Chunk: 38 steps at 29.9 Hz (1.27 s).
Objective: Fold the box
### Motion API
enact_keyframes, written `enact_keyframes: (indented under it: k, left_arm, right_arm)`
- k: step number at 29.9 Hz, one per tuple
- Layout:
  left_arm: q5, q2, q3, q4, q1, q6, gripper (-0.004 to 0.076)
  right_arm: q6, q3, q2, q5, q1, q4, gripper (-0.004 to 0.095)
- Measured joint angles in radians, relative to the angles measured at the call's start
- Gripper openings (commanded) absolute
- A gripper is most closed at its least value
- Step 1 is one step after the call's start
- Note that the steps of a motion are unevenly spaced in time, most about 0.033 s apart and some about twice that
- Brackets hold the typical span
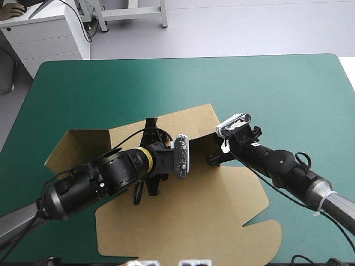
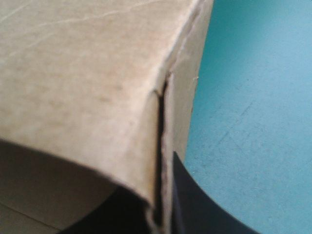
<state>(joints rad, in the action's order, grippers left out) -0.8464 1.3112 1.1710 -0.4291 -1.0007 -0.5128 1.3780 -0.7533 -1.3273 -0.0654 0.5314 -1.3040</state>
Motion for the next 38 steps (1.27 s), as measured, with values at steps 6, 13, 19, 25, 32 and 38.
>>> enact_keyframes:
  k: [6, 13, 19, 25, 32, 38]
  left_arm:
    - [-0.027, -0.079, -0.001, 0.005, -0.076, 0.001, 0.034]
    - [-0.028, -0.122, 0.047, -0.03, -0.082, 0.001, 0.0016]
    - [-0.102, -0.086, 0.183, -0.091, -0.075, 0.001, 0.0018]
    - [-0.174, 0.006, 0.335, -0.026, 0.125, -0.009, 0.0018]
    - [-0.225, 0.025, 0.419, 0.441, 0.611, -0.15, 0.0015]
    - [-0.264, 0.024, 0.419, 0.617, 0.96, -0.089, 0.0015]
  right_arm:
    - [0.0, 0.0, 0.0, -0.004, 0.0, 0.002, -0.0018]
    - [0.0, 0.0, 0.0, 0.001, 0.002, 0.002, -0.0018]
    - [0.001, 0.0, 0.0, 0.006, 0.002, 0.002, -0.0018]
    - [0.004, 0.0, 0.0, 0.012, 0.002, 0.01, -0.0018]
    - [0.003, 0.0, 0.0, 0.011, 0.002, 0.063, -0.0019]
    - [-0.028, -0.05, 0.004, -0.126, -0.045, 0.179, -0.0019]
